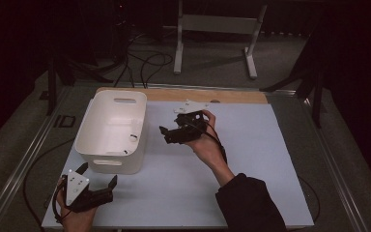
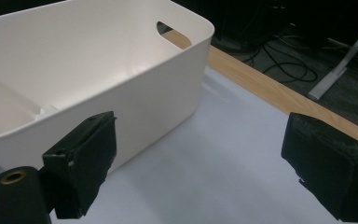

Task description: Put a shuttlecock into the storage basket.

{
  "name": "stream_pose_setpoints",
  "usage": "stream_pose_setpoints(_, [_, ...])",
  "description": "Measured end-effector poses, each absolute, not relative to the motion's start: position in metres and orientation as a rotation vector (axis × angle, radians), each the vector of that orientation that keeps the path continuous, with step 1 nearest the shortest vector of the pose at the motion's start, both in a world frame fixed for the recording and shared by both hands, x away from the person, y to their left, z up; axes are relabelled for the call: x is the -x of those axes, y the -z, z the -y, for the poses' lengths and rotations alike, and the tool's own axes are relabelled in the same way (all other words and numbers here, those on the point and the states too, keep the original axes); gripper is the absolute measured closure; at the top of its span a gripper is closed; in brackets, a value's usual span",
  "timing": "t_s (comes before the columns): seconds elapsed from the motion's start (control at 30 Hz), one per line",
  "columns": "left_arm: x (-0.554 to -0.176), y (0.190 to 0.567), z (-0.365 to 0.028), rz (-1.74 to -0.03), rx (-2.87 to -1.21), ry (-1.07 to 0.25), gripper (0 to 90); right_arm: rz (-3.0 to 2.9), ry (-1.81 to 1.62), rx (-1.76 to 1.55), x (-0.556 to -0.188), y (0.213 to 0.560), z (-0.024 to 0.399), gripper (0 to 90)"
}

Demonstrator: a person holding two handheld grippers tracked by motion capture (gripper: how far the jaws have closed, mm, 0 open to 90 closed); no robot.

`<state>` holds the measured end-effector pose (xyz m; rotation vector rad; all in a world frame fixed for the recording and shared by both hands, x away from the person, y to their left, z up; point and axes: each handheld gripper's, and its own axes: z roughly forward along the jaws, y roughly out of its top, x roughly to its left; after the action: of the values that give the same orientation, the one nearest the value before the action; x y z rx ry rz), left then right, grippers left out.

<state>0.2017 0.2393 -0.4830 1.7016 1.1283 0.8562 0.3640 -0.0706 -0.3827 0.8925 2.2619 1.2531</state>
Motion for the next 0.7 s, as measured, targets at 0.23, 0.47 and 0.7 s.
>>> stream_pose_setpoints(0.23, [-0.202,0.483,-0.239,-1.127,-1.702,-0.856,0.0,-2.23,-1.262,-0.913,-0.357,0.387,0.086,10.2])
stream_pose_setpoints(0.47, [-0.202,0.483,-0.239,-1.126,-1.7,-0.855,0.0,-2.202,-1.257,-0.927,-0.348,0.393,0.106,10.1])
stream_pose_setpoints(0.7, [-0.202,0.483,-0.239,-1.125,-1.698,-0.848,0.1,-2.193,-1.221,-0.945,-0.338,0.402,0.126,9.9])
